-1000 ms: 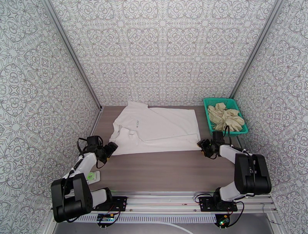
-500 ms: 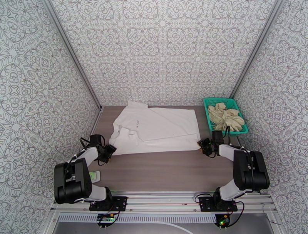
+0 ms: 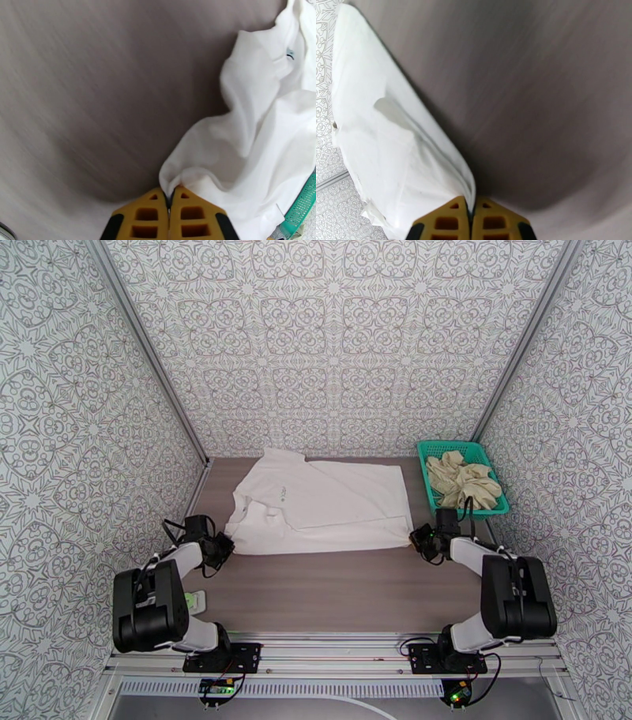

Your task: Fold and stack the mixed laundry pile

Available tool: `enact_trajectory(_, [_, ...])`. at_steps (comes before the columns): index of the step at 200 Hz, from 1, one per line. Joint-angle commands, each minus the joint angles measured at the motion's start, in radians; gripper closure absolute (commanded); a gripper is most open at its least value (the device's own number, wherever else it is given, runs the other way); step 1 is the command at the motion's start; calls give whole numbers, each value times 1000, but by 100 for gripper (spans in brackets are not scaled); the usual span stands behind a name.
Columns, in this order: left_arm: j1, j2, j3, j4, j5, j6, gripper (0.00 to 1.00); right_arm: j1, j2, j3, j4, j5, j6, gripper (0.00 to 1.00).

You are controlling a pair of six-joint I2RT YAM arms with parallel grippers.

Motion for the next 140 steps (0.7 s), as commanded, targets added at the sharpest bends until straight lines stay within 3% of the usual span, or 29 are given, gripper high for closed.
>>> enact_trajectory(1, [20,-86,-22,-8,33,32,100,1,-73,-40,-116,44,-59,100])
enact_trajectory(81, [65,-342,-92,-317,29,98,100,1,-281,-166,-358,36,-169,100])
enact_trajectory(113, [23,-440,-110,-423,7,61,100,1,-381,-204,-463,57,-200,100])
enact_trajectory(140, [-49,-499,-111,-502,-101,-27,100,1,-464,-226,-568,74,-220,100])
